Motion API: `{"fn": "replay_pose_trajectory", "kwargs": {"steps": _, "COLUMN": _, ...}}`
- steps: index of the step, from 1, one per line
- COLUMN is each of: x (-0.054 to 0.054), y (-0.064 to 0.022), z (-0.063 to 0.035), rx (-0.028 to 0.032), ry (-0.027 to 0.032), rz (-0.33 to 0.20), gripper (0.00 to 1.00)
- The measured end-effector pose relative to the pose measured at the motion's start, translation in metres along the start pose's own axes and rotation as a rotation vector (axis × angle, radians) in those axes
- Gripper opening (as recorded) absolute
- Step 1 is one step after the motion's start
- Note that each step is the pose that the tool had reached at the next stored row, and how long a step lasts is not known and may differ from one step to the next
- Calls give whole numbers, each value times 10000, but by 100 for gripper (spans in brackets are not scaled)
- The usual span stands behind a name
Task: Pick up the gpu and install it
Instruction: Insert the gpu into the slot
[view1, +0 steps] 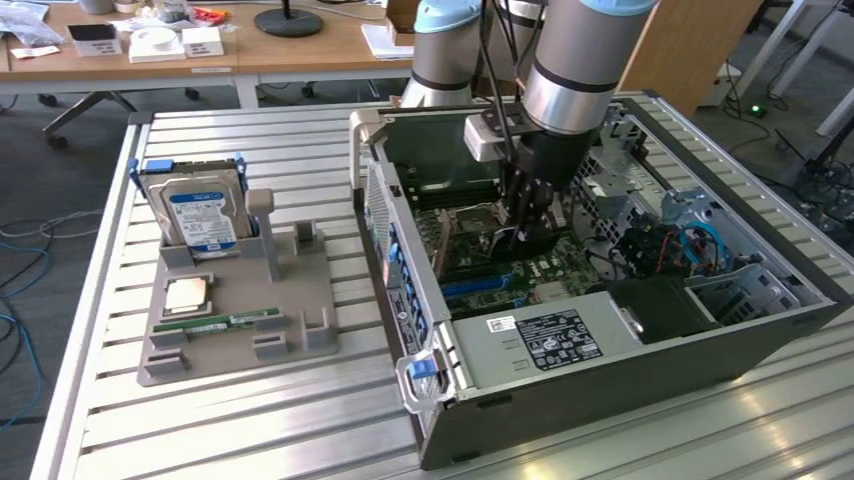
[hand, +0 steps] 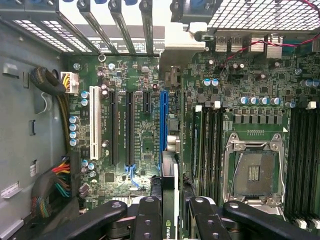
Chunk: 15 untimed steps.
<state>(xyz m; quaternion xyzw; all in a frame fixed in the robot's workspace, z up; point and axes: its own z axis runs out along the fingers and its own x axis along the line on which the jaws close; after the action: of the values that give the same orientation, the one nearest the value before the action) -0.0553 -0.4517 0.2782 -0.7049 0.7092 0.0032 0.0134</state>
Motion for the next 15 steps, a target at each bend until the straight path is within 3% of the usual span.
{"fn": "replay_pose_trajectory", "kwargs": {"steps": 15, "x": 1, "y": 1, "z": 82, "rx": 1, "ry": -2, "rz": 1, "gripper": 26}}
